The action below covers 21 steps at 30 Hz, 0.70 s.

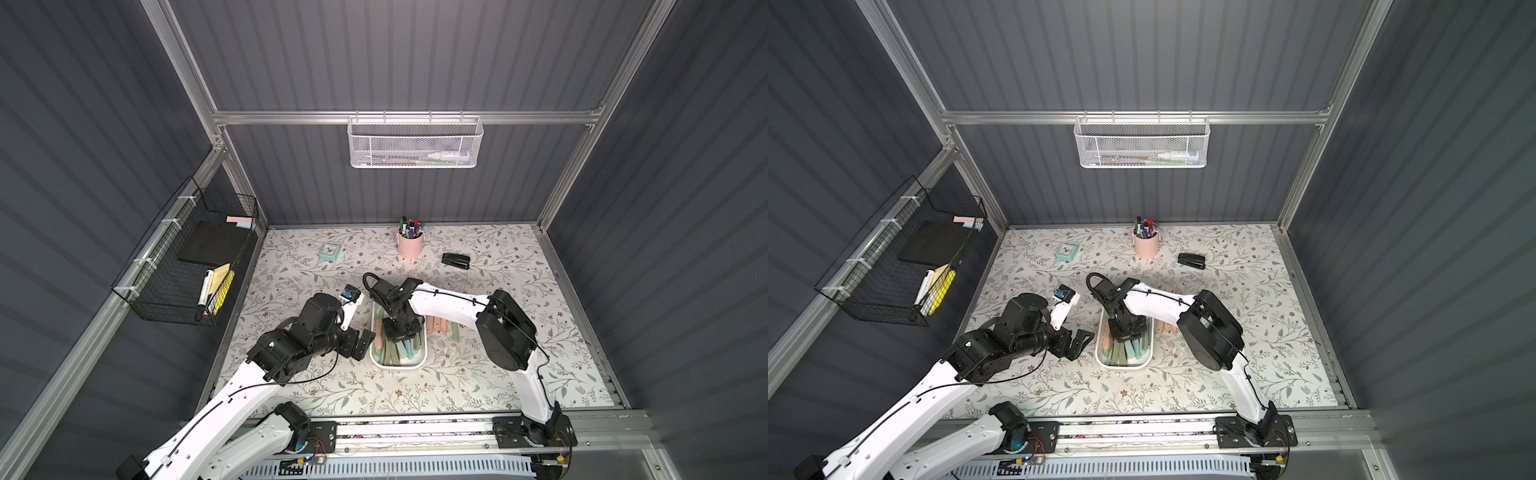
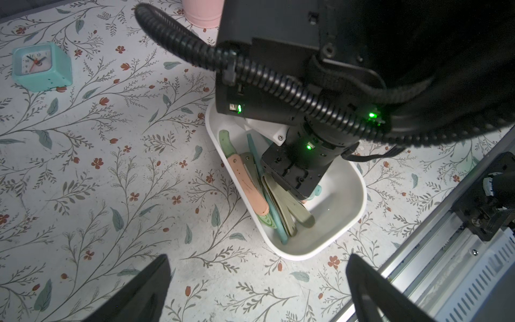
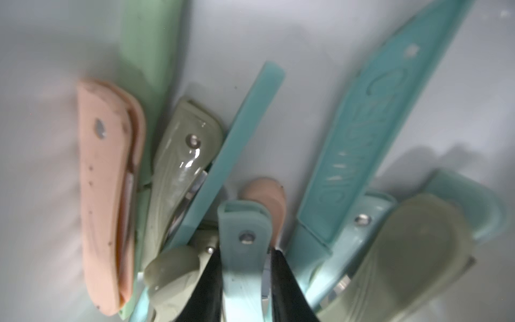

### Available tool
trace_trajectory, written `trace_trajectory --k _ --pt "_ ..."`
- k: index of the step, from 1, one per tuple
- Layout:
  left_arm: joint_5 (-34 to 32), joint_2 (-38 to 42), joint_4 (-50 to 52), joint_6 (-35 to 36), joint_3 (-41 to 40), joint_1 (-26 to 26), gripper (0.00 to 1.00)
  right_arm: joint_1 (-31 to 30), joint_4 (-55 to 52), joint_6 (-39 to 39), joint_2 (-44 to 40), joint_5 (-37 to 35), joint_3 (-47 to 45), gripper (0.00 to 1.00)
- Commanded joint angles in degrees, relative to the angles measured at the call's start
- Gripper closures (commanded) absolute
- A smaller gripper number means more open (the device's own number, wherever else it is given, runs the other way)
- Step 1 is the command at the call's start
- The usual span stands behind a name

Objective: Take the fruit knife out of the storage box
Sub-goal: Pick up the fruit knife from the storage box.

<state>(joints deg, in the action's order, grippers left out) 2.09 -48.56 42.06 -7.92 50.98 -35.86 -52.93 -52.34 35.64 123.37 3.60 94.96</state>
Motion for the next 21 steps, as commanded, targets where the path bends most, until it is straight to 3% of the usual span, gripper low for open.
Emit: trace_trajectory --k 1,8,19,21 --pt "0.1 0.6 0.5 -0.7 -0.3 -0.2 0.01 -0.3 -2.1 0.8 -1.3 -3.2 0.8 0.80" --pt "0.7 0.7 0.3 -0.5 -0.3 -0.1 0.01 -0.1 -1.2 0.6 -4.7 -5.9 0.3 0.80" --pt "11.4 0.4 -0.8 0.6 -0.9 -0.1 0.01 2.0 1.2 0.1 -8.0 -4.6 -1.7 0.81" --pt "11.0 0.3 -0.8 0.4 -0.9 -0.1 0.01 3.0 2.3 0.1 -9.8 -3.6 -2.8 0.81"
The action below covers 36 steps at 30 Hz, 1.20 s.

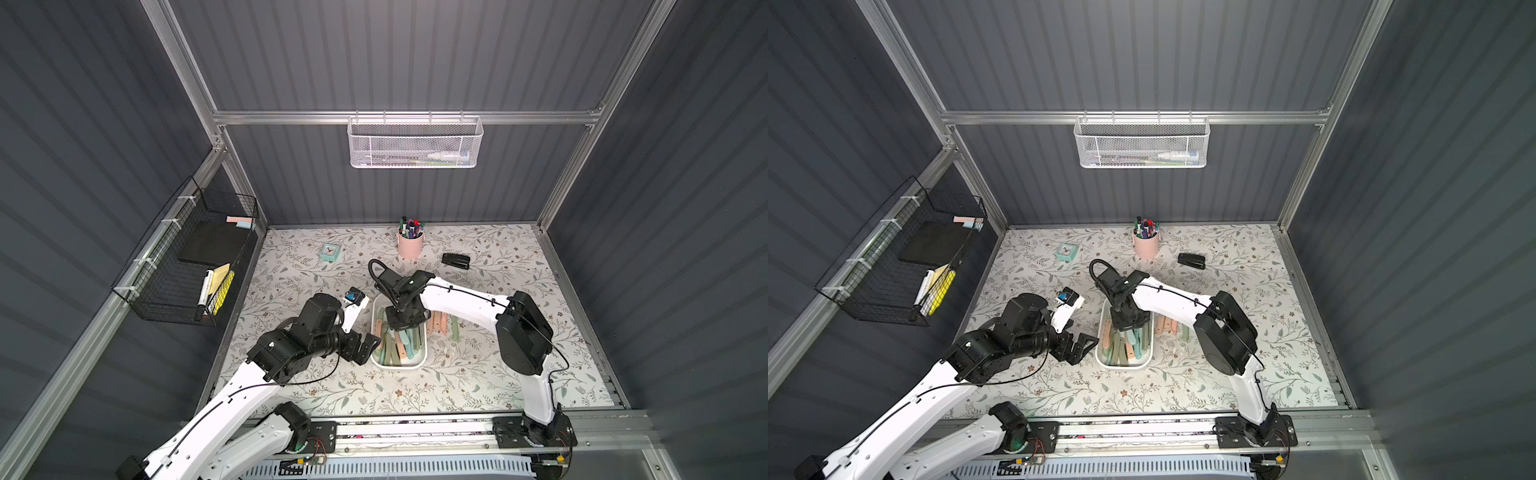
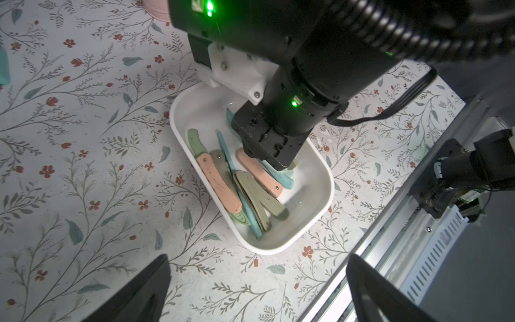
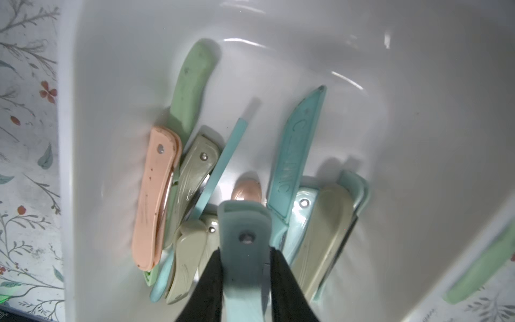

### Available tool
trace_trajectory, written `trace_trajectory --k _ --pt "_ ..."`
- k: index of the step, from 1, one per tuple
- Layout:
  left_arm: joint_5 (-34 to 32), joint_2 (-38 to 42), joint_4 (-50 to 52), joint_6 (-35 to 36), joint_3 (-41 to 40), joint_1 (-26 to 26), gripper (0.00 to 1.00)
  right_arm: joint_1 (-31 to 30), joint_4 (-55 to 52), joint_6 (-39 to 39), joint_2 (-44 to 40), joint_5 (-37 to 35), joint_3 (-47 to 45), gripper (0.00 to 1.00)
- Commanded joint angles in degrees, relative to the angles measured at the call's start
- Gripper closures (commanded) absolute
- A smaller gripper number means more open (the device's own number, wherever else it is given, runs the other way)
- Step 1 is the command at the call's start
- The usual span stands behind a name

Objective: Take the fruit knife out of the storage box
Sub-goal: Pick up the fruit knife from the storage box, then place the fruit knife at the center of the board.

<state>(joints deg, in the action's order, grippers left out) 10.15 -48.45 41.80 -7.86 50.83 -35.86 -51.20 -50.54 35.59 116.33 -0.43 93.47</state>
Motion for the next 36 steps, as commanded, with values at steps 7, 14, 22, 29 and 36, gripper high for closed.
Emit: trace_trajectory --k 7,14,22,29,36 --pt "2.6 0.8 -0.8 -1.8 -0.8 -0.1 0.01 7.1 1.4 -0.6 -10.9 1.5 -7.1 0.82" --pt "6.8 3.4 -3.5 -3.4 -2.3 0.9 0.01 16.3 2.3 -4.7 -17.5 2.1 -16.5 0.82" --pt "15.4 0.3 -5.9 -5.7 -2.5 7.1 0.00 24.1 2.1 -12.6 -16.6 0.7 -20.9 0.82" --pt "14.5 0.1 -7.3 -6.8 -2.6 11.2 0.01 26.9 2.5 -15.7 -12.8 -0.1 -21.1 0.82" --pt "12.2 0.5 -7.2 -6.7 -2.7 11.7 0.00 28.5 4.4 -15.7 -9.4 0.4 -20.9 0.82"
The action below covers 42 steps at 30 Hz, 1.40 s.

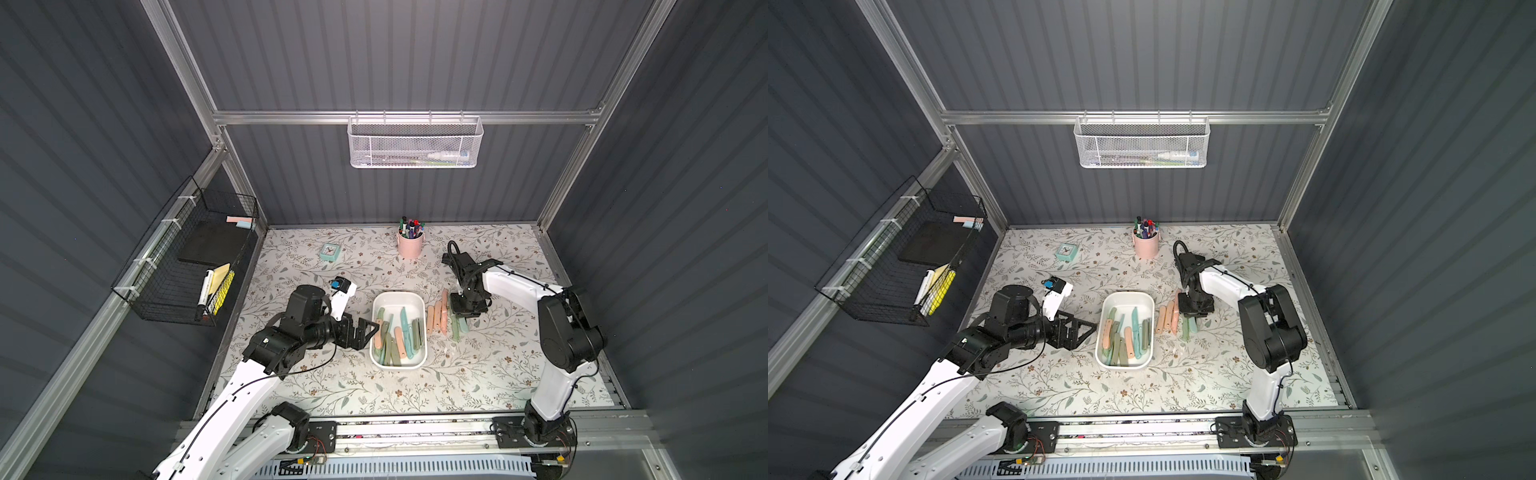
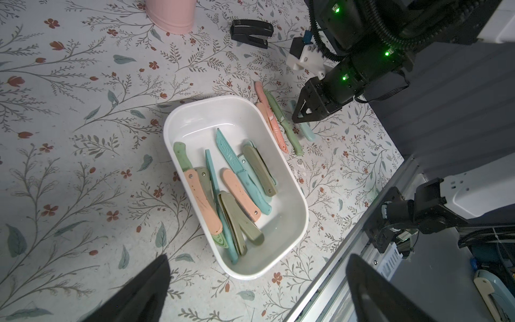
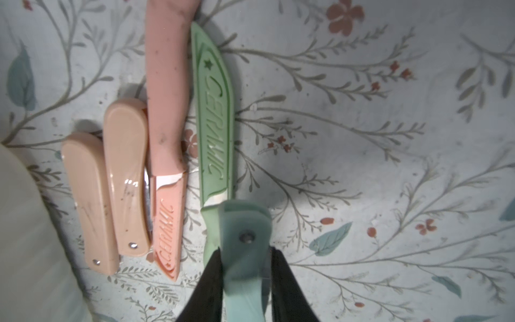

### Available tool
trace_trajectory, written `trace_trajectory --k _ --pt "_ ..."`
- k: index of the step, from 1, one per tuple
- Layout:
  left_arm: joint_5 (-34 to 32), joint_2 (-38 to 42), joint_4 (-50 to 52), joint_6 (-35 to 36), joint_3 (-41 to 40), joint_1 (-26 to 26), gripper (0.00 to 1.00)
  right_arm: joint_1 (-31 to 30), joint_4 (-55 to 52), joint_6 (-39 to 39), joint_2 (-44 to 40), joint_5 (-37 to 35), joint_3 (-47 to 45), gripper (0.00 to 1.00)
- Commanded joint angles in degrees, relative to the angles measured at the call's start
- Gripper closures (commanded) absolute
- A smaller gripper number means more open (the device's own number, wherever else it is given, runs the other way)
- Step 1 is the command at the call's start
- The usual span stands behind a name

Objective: Take the fruit knife out of the storage box
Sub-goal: Place the fruit knife at the center of the board.

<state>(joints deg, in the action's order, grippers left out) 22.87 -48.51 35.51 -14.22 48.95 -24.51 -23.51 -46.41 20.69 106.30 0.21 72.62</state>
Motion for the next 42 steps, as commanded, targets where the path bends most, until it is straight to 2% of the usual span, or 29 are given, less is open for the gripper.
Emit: trace_trajectory --k 1,21,24,31,42 --pt "-0.3 0.4 -0.9 -0.3 -0.7 0.4 0.00 1.0 0.2 -0.8 1.1 -0.2 0.1 0.81" --pt "0.5 -0.2 -0.8 0.5 -0.6 0.7 0.01 2.0 0.8 0.3 6.5 1.3 4.0 0.78" --pt "0.5 -0.2 -0.7 0.5 -0.6 0.7 0.01 2.1 0.6 0.2 7.1 1.2 4.8 0.75" --pt "0.5 -0.3 -0.8 0.8 -0.5 0.7 0.01 2.3 0.3 0.5 6.2 0.7 5.2 0.66" --pt "0.5 -0.1 -0.6 1.0 -0.5 0.7 0.01 2.4 -0.6 1.0 3.1 0.9 4.7 0.63"
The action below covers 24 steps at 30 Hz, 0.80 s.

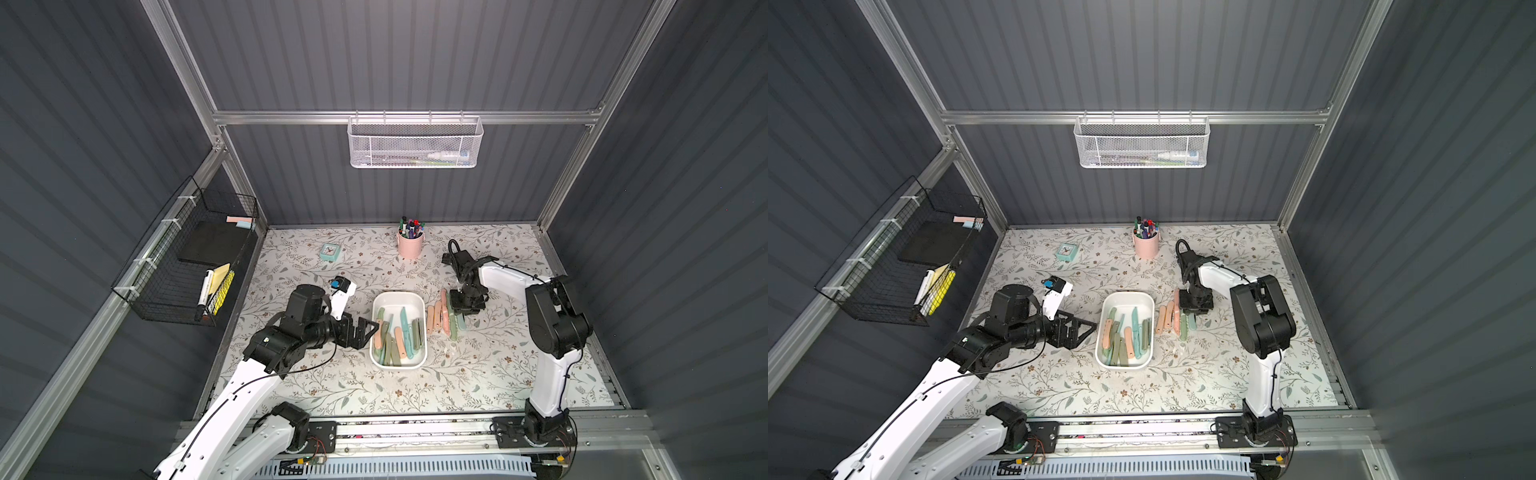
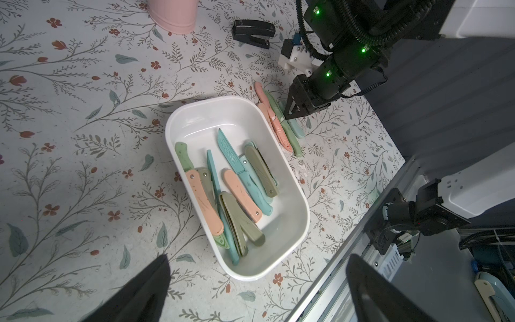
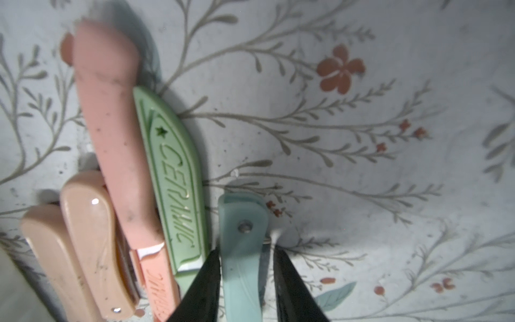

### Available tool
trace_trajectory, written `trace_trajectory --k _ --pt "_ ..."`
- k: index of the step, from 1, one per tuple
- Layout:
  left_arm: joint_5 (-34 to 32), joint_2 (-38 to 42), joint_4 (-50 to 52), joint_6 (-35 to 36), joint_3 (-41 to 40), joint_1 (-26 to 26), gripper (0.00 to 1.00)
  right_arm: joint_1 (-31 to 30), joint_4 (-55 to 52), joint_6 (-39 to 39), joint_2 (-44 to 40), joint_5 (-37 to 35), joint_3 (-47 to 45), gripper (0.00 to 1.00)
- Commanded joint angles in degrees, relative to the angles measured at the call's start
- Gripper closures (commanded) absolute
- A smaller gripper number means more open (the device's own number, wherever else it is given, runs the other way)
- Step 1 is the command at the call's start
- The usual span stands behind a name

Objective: Take the fruit knife out of the storage box
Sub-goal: Place the fruit knife at the center of the board, then pick up the fruit knife from the storage box.

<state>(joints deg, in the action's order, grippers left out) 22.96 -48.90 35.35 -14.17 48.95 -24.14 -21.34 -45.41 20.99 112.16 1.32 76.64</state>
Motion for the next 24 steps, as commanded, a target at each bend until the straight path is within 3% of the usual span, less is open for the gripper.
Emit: trace_trajectory --k 1,9,15,20,24 --pt "0.4 0.2 -0.4 1.0 -0.4 0.3 0.01 0.2 -1.5 1.0 -3.7 0.0 0.3 0.63" --pt "-3.3 0.9 0.5 1.6 -0.7 0.3 0.01 -1.6 1.2 2.4 -15.1 3.8 -4.3 0.57" --pt "-10.1 0.8 2.1 1.8 -0.6 0.3 0.01 -12.1 4.7 2.0 -23.1 0.7 -4.9 0.47" --pt "-9.9 1.2 0.8 2.7 -1.8 0.3 0.01 -18.8 9.3 4.1 -23.2 5.4 -4.8 0.40" --pt "-5.1 1.6 0.2 2.6 -2.1 0.3 0.01 -22.7 13.1 7.0 -19.1 11.0 -4.6 0.38"
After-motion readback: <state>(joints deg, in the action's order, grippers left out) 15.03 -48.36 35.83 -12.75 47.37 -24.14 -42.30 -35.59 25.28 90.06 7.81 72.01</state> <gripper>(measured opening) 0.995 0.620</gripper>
